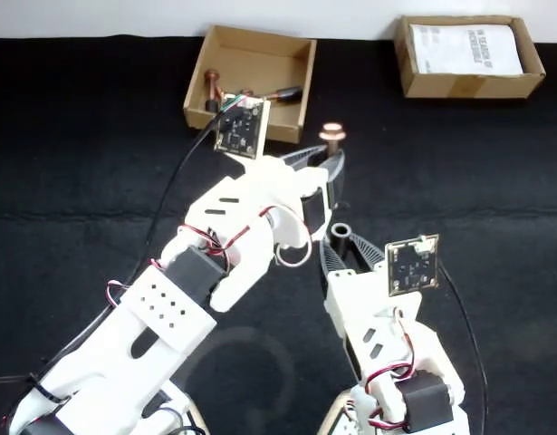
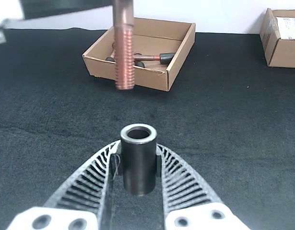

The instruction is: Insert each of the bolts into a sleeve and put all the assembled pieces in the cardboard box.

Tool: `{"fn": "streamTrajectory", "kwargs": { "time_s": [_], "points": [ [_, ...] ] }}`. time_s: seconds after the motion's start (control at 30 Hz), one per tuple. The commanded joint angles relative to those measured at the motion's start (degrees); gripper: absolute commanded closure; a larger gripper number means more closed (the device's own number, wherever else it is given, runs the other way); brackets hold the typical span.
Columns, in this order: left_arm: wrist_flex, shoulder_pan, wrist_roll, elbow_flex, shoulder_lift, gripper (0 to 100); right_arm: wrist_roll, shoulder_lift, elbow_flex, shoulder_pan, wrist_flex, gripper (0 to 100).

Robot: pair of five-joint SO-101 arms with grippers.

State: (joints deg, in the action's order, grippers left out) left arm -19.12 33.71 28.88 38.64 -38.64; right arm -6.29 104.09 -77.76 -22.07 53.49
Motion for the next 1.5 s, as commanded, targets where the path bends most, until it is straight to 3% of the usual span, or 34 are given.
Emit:
{"fn": "streamTrajectory", "kwargs": {
  "time_s": [0.0,0.23,1.03,1.23,1.47],
  "points": [
    [1.2,0.7,0.4,-0.4,0.1,99,0.4,0.8,0.4,-0.2,-0.2,99.1],
    [1.3,5.4,0.4,2.8,0.2,99,0.4,0.8,0.6,-0.2,-0.2,99.1],
    [0.8,7.5,0.4,12.0,-0.3,99,0.3,0.8,0.3,3.5,-0.2,99.1],
    [-14.9,12.7,-0.9,9.9,-6.8,97,0.4,0.7,0.2,3.5,-0.2,99.1],
    [-31.6,15.3,-3.1,4.3,-14.5,73,0.5,0.7,0.2,3.5,-1.7,99.1]
  ]
}}
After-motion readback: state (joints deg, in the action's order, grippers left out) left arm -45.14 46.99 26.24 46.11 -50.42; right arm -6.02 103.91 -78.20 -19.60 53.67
